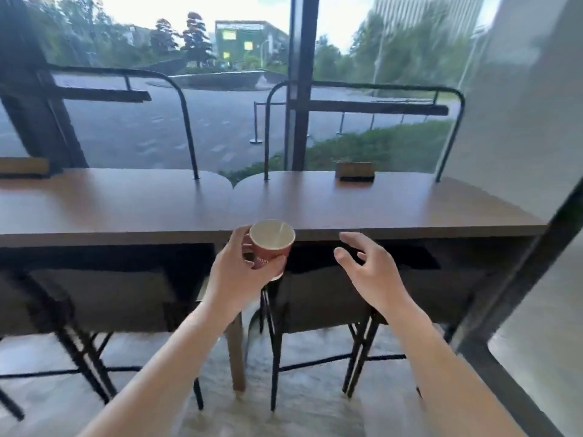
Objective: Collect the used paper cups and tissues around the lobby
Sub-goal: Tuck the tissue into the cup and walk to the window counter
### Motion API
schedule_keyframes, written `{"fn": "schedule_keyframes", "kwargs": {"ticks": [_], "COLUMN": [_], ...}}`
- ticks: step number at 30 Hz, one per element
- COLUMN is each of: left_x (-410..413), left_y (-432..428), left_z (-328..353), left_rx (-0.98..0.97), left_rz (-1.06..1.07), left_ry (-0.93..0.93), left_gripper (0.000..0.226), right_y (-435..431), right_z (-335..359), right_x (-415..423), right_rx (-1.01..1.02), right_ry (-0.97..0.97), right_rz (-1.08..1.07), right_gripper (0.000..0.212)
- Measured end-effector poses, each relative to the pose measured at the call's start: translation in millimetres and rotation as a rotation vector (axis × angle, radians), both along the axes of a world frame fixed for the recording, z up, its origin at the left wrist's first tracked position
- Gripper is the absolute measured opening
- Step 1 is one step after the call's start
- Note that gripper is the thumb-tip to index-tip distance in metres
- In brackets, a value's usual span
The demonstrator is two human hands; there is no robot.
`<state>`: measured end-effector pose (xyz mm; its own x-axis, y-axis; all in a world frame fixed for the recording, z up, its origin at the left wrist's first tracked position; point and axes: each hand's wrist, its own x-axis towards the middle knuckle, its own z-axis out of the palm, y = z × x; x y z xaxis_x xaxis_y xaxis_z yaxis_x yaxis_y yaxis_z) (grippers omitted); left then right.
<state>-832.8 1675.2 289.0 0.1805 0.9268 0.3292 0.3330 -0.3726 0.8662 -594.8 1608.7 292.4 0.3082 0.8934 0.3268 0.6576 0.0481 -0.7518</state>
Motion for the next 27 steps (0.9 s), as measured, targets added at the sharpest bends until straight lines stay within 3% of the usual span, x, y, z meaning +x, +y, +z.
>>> {"fn": "schedule_keyframes", "kwargs": {"ticks": [6,12,20,27], "left_x": [33.5,3.4,-167.5,-334.0], "left_y": [14.0,46.5,98.1,19.9], "left_z": [-6.8,-5.6,-14.8,-18.3], "left_rx": [0.004,0.003,0.026,-0.003], "left_rz": [-0.222,-0.191,0.320,0.878], "left_ry": [-0.005,-0.025,0.046,0.067], "left_gripper": [0.062,0.064,0.063,0.055], "right_y": [-32.2,12.3,173.7,216.3], "right_z": [-6.4,-3.7,-8.3,-30.1], "right_x": [13.9,-18.3,-173.4,-395.8], "right_rx": [0.004,-0.026,-0.071,-0.098], "right_ry": [0.033,0.024,0.009,0.051], "right_rz": [-0.218,-0.183,0.306,0.892], "right_gripper": [0.045,0.047,0.046,0.047]}}
